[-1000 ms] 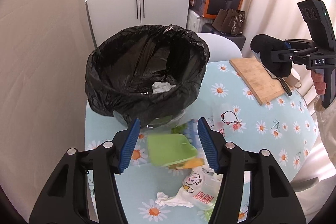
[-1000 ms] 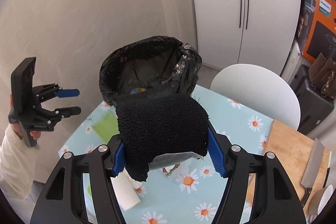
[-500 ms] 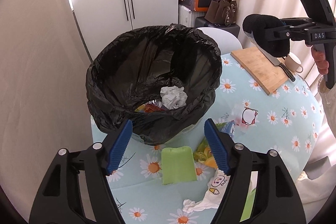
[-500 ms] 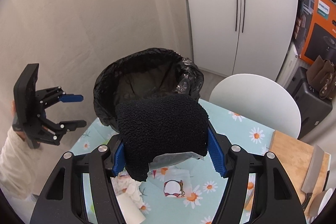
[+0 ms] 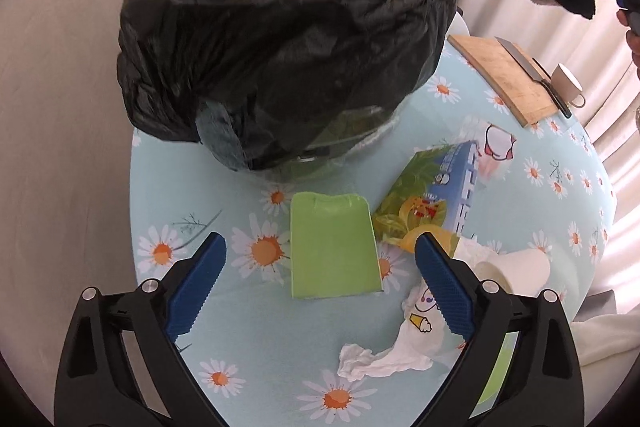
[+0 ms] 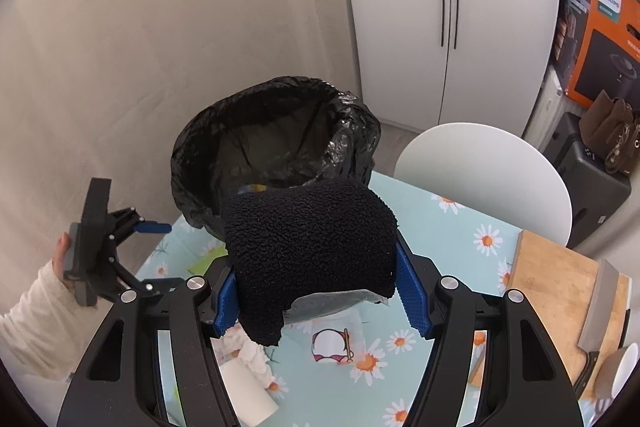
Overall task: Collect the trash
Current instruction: 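Grasp the green plastic lid with the left tool and lift it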
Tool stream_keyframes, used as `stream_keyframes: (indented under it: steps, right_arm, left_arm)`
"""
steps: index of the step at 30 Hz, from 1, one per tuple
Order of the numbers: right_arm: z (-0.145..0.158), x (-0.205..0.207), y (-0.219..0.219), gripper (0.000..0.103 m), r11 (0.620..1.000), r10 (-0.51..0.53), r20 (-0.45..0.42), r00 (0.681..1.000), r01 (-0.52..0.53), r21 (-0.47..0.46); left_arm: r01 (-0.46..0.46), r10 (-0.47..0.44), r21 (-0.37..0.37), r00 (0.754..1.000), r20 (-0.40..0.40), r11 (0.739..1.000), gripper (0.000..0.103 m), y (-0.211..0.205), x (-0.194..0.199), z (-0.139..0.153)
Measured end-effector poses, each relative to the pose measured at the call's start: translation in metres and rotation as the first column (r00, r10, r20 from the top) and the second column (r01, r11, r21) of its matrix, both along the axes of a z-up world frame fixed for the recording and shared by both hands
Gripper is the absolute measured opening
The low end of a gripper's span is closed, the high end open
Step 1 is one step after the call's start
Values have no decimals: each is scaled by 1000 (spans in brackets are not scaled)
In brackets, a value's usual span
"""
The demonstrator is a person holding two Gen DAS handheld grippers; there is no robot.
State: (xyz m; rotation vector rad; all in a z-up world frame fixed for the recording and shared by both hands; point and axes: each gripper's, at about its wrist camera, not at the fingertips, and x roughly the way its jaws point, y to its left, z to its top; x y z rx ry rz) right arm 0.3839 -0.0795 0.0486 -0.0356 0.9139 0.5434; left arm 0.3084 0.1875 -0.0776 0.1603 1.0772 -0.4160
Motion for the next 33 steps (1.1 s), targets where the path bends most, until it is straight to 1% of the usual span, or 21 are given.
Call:
stream_keyframes:
  steps: [3,7,10,15,18,19,20,21,23,28,33]
  right_arm:
    - [-3,-3,-5,61,1000,-19,-7,1000,19,0]
    - [-8,-8,-12,61,999,-35,-22,999,34,-3]
    - [-12,-12,-17,61,999,-46,-32,998,46,-11]
    - [-18,-18,-30,61,997,-76,-46,996,75,-12]
    - [-20,-20,-37,61,996,-91,-51,995,90,-11]
    - [-21,-21,-40,61,995,-97,-52,994,97,-10]
    - [-21,-22,-41,61,995,-101,-53,993,101,-8]
    - [-21,-23,-43,61,995,-104,-53,993,104,-8]
    - [-21,-26,-45,61,994,-108,-53,993,108,-8]
    - [-17,-30,-46,61,995,-99,-42,994,99,-2]
    - [-11,-34,-43,61,997,-77,-21,997,78,13]
  left_arm:
    - [-6,5,-18,999,-36,1000,94,-2,1,-19]
    - [-15,14,-8,996,-89,1000,94,-5,7,-44]
    - [-8,8,-4,993,-118,1000,94,-9,10,-57]
    - [16,-14,16,989,-146,1000,94,-17,14,-70]
    - [11,-5,48,992,-129,999,94,-20,17,-75]
    - [7,0,55,992,-127,998,90,-21,18,-76]
    - [13,-5,63,992,-129,998,72,-23,18,-78]
    - [20,-10,80,991,-132,997,70,-25,18,-80]
    - [28,-17,83,991,-133,996,67,-32,23,-79]
    - [55,-39,114,990,-139,992,66,-40,15,-76]
    - [21,-9,102,993,-120,995,66,-36,2,-61]
